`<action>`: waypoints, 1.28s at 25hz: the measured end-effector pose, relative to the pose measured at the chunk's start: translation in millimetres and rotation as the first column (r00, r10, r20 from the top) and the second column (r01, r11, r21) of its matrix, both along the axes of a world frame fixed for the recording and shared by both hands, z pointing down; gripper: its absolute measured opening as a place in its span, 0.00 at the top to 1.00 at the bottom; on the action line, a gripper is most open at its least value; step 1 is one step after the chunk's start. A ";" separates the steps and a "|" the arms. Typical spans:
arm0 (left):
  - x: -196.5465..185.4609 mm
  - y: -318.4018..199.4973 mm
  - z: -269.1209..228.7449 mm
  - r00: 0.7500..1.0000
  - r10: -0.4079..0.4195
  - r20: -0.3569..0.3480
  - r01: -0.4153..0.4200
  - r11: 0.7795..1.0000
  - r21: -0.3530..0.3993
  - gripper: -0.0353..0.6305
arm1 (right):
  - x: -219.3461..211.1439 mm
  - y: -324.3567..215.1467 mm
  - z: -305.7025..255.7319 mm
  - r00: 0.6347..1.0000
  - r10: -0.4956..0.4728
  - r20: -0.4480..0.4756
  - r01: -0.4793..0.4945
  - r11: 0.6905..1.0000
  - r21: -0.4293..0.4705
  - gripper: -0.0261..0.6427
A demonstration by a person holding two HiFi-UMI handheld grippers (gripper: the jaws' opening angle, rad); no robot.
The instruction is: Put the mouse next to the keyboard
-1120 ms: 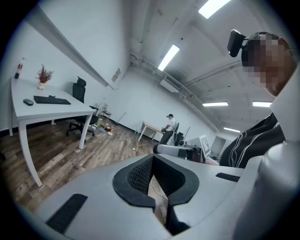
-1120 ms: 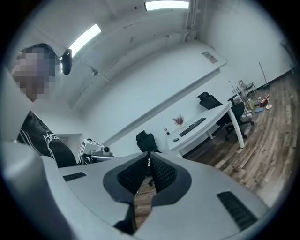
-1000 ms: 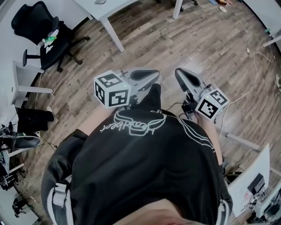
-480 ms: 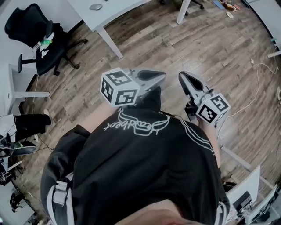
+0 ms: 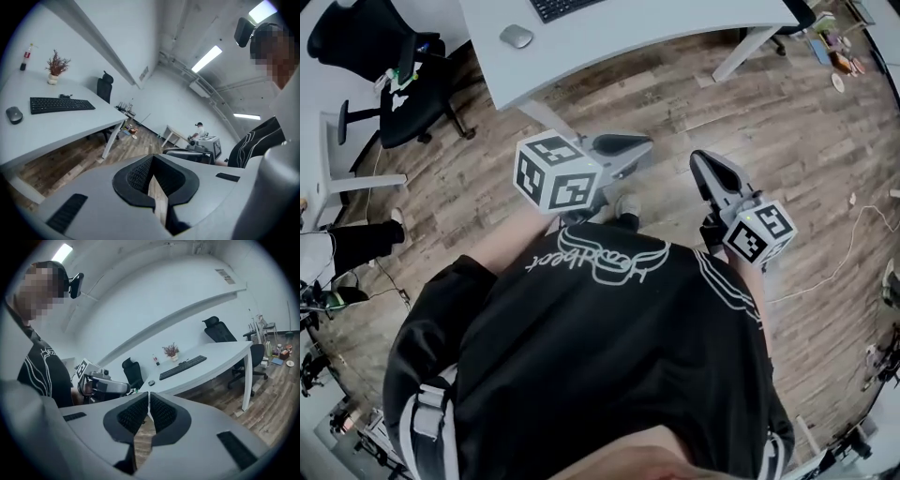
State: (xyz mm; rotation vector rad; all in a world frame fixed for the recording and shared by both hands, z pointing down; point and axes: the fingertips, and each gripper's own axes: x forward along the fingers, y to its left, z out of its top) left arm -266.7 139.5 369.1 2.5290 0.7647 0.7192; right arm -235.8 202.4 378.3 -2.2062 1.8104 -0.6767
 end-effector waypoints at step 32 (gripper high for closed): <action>245.5 -337.0 20.2 0.478 -0.874 0.085 0.875 0.483 0.042 0.94 | 301.0 -371.4 19.7 0.613 -0.787 0.077 0.789 0.615 0.003 0.94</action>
